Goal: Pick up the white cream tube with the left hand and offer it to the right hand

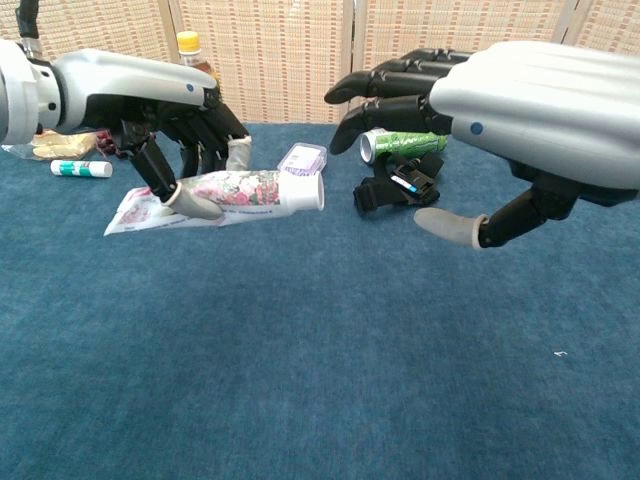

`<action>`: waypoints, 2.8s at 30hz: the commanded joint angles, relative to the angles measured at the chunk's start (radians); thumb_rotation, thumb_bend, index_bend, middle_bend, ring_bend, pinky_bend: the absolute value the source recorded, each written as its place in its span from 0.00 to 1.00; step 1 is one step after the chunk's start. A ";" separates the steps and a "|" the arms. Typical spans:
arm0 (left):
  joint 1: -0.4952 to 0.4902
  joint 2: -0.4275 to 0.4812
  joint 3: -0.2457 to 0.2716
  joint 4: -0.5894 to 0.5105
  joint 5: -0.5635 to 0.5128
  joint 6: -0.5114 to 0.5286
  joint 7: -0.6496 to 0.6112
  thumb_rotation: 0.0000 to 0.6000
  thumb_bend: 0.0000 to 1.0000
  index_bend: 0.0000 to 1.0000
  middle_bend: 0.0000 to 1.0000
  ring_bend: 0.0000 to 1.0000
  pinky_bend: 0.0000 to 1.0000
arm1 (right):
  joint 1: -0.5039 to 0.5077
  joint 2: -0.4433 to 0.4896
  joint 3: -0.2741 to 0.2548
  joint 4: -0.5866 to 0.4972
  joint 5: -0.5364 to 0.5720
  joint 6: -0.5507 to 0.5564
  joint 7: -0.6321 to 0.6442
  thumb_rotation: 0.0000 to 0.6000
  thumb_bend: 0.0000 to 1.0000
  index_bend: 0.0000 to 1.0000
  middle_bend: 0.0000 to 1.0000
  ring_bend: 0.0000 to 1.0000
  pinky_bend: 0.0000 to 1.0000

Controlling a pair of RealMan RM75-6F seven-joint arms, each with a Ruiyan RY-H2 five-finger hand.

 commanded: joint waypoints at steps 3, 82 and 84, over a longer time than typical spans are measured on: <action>-0.017 -0.003 0.004 -0.009 -0.022 0.014 0.006 1.00 0.36 0.55 0.68 0.46 0.45 | 0.017 -0.023 -0.003 0.013 0.024 -0.017 -0.010 1.00 0.33 0.23 0.06 0.00 0.00; -0.093 0.049 0.035 -0.019 -0.063 -0.003 -0.092 1.00 0.36 0.54 0.68 0.47 0.45 | 0.091 -0.074 -0.043 0.090 0.217 -0.011 -0.076 1.00 0.33 0.23 0.05 0.00 0.00; -0.092 0.052 0.035 -0.023 -0.058 -0.003 -0.096 1.00 0.36 0.54 0.68 0.47 0.45 | 0.094 -0.077 -0.042 0.093 0.222 -0.012 -0.075 1.00 0.33 0.23 0.05 0.00 0.00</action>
